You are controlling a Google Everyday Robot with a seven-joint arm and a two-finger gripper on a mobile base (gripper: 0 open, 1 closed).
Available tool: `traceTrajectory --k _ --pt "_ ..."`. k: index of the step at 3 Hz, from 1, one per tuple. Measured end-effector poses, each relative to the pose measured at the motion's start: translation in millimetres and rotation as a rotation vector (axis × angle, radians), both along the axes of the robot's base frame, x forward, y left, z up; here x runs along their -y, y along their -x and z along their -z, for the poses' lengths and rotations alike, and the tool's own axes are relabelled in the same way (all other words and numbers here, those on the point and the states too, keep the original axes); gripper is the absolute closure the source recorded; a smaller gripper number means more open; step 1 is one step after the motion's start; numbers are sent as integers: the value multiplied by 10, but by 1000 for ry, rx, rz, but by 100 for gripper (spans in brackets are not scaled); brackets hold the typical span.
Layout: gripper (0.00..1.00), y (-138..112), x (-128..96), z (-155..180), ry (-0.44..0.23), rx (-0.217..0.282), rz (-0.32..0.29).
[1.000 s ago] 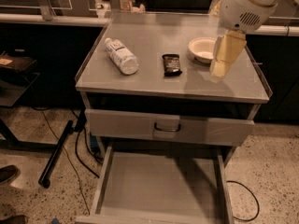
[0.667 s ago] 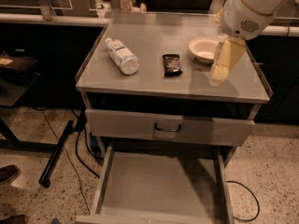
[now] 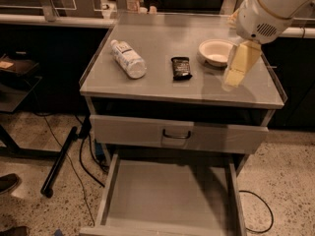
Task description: Place rxbar chocolate into middle drawer
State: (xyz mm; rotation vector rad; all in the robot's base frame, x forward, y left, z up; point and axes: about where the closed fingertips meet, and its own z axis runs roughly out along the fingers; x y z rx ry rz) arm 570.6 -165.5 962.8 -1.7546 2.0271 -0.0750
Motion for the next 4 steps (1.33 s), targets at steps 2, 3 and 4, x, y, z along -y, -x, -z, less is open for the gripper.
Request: traceTrajectory --k 2,3,4 --pt "0 -467 -360 293 -58 -38 -81" --pt "0 -467 -361 296 -58 -38 -81" --pt "0 -665 -463 330 -65 -13 -96"
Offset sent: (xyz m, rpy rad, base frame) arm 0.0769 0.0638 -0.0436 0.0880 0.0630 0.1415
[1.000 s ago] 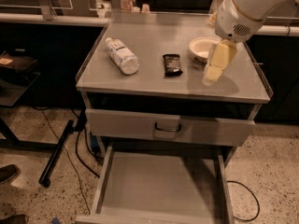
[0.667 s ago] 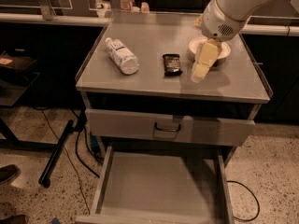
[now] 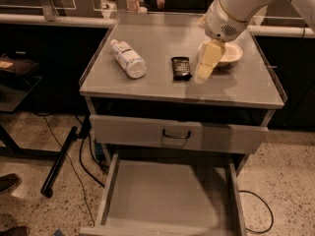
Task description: Place rxbar chocolate into middle drawer
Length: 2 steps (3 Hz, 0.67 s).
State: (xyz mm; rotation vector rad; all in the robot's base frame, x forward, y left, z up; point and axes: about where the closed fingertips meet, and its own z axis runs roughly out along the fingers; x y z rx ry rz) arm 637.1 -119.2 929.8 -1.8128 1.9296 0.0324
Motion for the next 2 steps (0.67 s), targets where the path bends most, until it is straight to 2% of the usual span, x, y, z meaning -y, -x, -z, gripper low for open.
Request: traceTrajectory --k 2 --pt "0 -473 -190 88 1 5 -38"
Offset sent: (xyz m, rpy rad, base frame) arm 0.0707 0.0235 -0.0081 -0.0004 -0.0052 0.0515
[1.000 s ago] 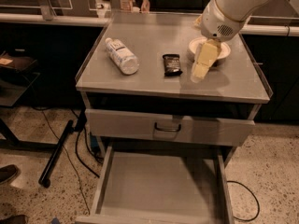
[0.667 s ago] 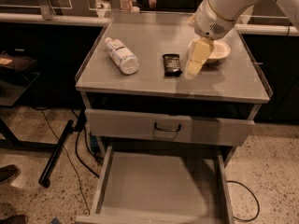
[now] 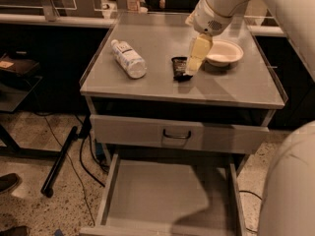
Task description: Place rxbar chocolate into middle drawer
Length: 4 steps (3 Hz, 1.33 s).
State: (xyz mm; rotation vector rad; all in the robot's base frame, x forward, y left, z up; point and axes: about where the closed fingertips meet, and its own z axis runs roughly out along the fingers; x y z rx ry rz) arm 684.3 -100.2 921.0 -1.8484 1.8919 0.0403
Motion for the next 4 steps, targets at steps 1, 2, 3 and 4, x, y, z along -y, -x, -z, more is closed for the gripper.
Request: traceTrajectory --k 1,2,3,4 --pt "0 -126 -32 96 -16 -10 -14" --pt "0 -343 -21 359 -47 -40 -37" --pt "0 -344 -20 360 -47 -40 -37" --pt "0 -373 35 458 -89 -38 -34"
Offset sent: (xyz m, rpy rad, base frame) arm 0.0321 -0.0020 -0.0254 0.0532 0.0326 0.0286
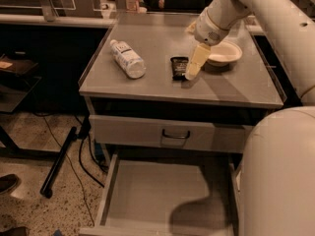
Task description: Place rxbar chocolate into middle drawer
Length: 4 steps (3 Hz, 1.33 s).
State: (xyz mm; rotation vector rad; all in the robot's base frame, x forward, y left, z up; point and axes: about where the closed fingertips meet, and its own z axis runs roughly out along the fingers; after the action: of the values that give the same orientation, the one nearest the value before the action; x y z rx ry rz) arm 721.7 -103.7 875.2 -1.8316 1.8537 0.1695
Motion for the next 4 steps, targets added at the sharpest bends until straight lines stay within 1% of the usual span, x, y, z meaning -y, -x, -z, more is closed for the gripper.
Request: traceTrajectory --k 1,2,4 --pt "0 -91 98 92 -27 4 22" --pt "0 -183 127 166 -38 -7 24" --pt "0 -376 20 354 -36 -63 16"
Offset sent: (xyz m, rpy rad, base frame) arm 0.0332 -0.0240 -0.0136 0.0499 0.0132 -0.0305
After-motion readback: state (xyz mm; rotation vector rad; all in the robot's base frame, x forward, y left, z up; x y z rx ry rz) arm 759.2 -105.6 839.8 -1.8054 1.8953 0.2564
